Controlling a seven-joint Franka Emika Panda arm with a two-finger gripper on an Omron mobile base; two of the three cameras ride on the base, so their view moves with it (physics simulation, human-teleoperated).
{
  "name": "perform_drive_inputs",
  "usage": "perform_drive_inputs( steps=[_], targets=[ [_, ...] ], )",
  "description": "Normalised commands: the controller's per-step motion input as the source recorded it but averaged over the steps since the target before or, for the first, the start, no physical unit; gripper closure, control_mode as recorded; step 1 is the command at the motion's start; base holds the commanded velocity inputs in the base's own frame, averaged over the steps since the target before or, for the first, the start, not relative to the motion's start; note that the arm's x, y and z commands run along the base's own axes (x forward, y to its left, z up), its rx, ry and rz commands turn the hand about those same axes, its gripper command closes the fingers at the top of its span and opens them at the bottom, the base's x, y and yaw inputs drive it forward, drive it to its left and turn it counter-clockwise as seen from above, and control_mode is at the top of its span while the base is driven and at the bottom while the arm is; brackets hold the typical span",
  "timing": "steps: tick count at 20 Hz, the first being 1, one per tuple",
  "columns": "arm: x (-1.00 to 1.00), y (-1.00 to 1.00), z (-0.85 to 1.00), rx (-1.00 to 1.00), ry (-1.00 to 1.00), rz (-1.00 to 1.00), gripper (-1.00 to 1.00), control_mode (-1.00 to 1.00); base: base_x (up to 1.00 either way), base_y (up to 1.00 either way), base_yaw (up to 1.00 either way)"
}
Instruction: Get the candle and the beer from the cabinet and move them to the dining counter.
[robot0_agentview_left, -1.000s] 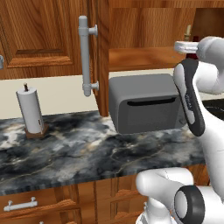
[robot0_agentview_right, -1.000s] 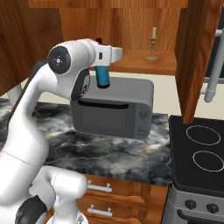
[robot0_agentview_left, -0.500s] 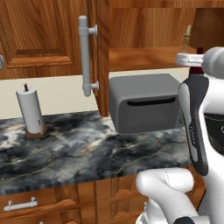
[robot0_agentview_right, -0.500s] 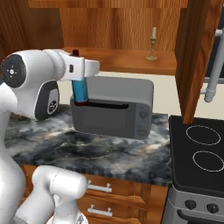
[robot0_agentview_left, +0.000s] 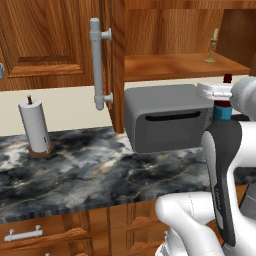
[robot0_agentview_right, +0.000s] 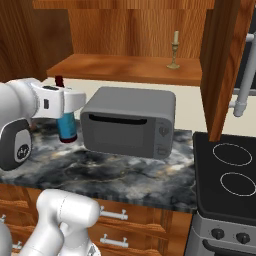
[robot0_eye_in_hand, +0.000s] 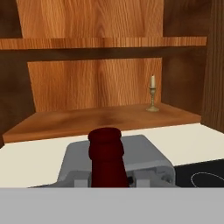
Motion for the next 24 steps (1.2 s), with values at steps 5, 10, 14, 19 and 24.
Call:
perform_drive_inputs(
  steps=[5, 10, 14, 19, 24],
  targets=[
    [-0.11, 0.00, 0.00, 0.05, 0.00, 0.00, 1.00, -1.00, 0.00, 0.00, 0.00],
    [-0.03, 0.00, 0.00, 0.01, 0.00, 0.01, 1.00, -1.00, 0.00, 0.00, 0.00],
    [0.00, 0.00, 0.00, 0.00, 0.00, 0.01, 1.00, -1.00, 0.00, 0.00, 0.00],
    [0.00, 0.00, 0.00, 0.00, 0.00, 0.01, 1.00, -1.00, 0.00, 0.00, 0.00],
    [0.00, 0.00, 0.00, 0.00, 0.00, 0.00, 1.00, -1.00, 0.00, 0.00, 0.00]
  ],
)
